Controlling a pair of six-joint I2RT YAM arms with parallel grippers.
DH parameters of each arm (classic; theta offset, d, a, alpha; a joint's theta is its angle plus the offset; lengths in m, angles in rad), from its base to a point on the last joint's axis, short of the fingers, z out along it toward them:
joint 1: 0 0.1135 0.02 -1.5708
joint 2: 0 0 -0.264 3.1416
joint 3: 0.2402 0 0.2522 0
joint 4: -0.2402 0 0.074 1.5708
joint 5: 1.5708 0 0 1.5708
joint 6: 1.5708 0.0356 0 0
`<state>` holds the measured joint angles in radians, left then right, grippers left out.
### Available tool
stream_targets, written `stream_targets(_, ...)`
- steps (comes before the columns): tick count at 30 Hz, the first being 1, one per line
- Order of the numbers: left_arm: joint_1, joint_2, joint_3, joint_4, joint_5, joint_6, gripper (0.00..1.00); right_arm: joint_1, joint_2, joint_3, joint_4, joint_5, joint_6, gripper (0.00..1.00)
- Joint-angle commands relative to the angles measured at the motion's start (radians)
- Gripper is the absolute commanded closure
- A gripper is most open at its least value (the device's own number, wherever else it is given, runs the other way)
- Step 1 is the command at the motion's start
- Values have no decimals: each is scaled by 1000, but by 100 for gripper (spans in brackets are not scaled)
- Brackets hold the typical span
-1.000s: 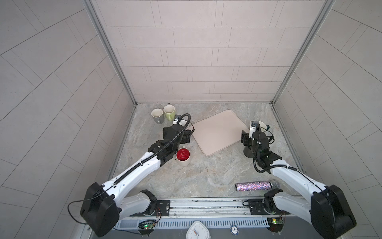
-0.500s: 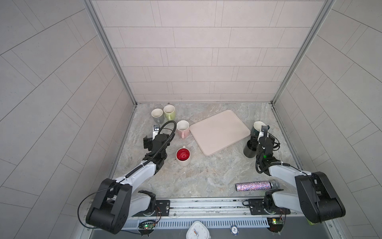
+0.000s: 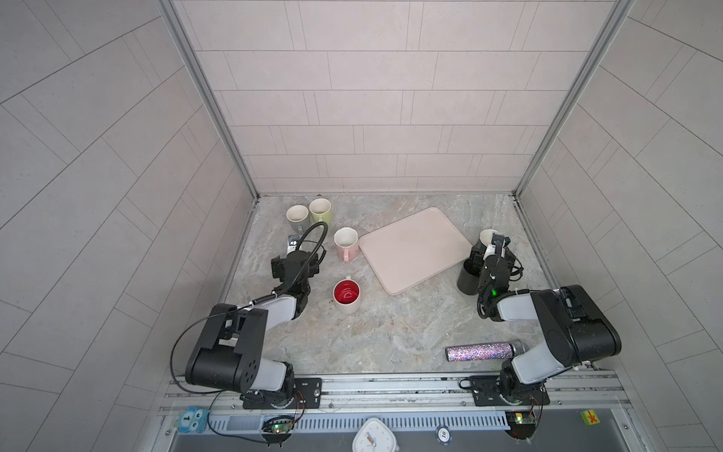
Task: Turn the mug right side up
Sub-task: Reset both arms
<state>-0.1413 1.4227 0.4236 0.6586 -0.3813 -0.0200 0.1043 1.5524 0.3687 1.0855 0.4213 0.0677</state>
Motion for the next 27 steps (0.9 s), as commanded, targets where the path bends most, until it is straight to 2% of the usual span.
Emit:
stream_targets(1, 9, -17, -63, 153, 11, 22, 0, 2, 28, -14, -90, -19, -32, 12)
stream_targets(7, 44, 143, -126, 466, 45, 18, 0, 1, 31, -16, -83, -19, -37, 11)
stream_targets(12, 46, 174, -126, 485, 58, 20, 0, 4, 38, -36, -30, -81, -69, 9)
stream_targets(24, 43, 174, -155, 512, 19, 13, 0, 20, 42, -58, 15, -75, -87, 7)
stream_targets(27, 42, 174, -154, 511, 20, 12, 0, 41, 54, -105, 124, -76, -118, 7)
